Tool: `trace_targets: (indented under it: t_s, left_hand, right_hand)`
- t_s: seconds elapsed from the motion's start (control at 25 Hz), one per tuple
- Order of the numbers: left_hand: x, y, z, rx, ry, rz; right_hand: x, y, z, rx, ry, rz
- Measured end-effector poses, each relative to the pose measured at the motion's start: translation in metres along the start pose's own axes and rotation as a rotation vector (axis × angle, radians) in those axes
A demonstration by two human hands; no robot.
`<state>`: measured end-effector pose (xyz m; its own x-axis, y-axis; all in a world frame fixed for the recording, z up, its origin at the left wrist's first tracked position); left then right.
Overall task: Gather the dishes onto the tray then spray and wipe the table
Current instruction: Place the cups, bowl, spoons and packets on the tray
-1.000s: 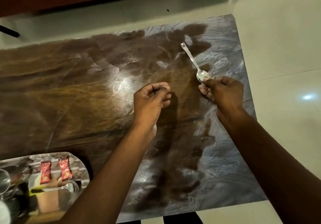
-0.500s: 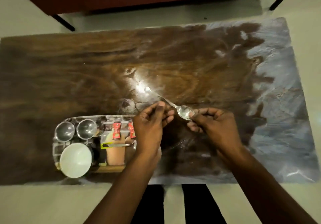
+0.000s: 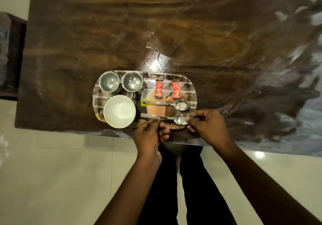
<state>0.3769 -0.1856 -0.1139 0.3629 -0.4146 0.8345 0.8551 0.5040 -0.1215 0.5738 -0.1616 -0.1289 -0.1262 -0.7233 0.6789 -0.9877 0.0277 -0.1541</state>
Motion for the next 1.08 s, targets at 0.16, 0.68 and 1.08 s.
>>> trace_targets:
  t_s: [0.16,0.68,1.08]
  left_hand:
    - [-0.014,-0.002,-0.009,0.001,-0.073,0.029]
    - [-0.022,0.001,-0.01,-0.034,-0.07,0.074]
    - [-0.009,-0.043,-0.002,-0.186,0.149,0.203]
  right_hand:
    - [-0.004,0.006,0.001,0.176,-0.053,0.056]
    - [0.0,0.012,-0.005,0.282,-0.119,0.148]
    - [0.005,-0.013,-0.007,0.214,-0.147,0.217]
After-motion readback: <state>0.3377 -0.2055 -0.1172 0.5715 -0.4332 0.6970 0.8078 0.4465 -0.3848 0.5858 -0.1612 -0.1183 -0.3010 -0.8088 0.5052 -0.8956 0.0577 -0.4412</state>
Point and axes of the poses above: each hand's wrist, its own x-axis away from the middle knuckle, its own y-axis out of the palm, z = x × y, the point moved 4 cm from there along -x, towards the middle knuckle, and after that the axes turned 5 degrees about -x, right-handed, at the moved point
